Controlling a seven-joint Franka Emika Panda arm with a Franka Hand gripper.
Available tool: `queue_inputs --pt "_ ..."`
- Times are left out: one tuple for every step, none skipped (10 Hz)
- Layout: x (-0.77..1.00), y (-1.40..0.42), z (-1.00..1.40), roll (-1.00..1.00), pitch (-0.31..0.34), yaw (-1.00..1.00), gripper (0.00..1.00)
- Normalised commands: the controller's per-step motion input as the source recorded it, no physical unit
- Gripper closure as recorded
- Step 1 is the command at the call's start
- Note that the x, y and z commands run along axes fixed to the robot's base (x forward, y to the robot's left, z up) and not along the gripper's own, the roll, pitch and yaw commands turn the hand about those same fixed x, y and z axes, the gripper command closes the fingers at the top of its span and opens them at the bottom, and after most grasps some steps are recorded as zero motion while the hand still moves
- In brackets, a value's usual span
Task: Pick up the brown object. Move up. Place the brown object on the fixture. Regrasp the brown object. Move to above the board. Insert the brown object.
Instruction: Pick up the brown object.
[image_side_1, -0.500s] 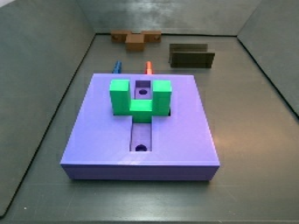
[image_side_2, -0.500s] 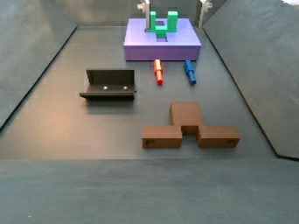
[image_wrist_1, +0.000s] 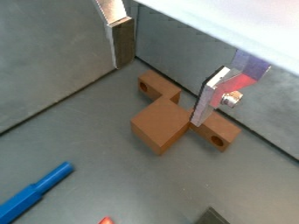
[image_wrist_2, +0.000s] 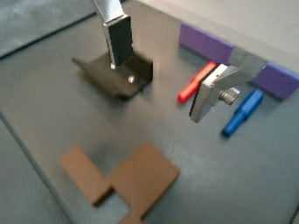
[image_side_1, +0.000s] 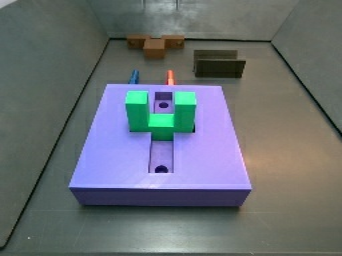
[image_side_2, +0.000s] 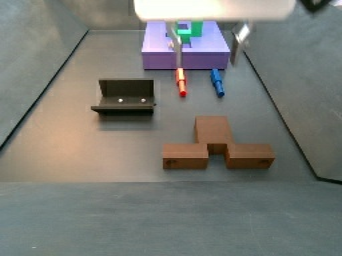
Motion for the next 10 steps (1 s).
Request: queue_inputs --pt "0.00 0.11 -0.95 -0.03 -0.126 -0.01 0.00" --pt "0.00 0.11 -0.91 -0.08 -0.109 -0.03 0.00" --pt "0.00 0.08 -0.85 -0.10 -0.117 -0.04 0.00" --pt "0.00 0.09 -0.75 -0.06 -0.083 -0.05 0.00" --pt "-0.11 0.12 -0.67 -0.01 -0.036 -0.13 0.00" --pt "-0.20 0.12 -0.47 0.00 -0.029 -0.14 0.00" --pt "-0.21 0.08 -0.34 0.00 -0.009 -0.14 0.00" --pt "-0.15 0.09 -0.26 -0.06 -0.024 -0.10 0.00" --pt "-0.05 0.09 -0.22 -0.10 -0.011 -0.05 0.00" --pt "-0.09 0.07 -0.21 -0.08 -0.010 -0.04 0.00"
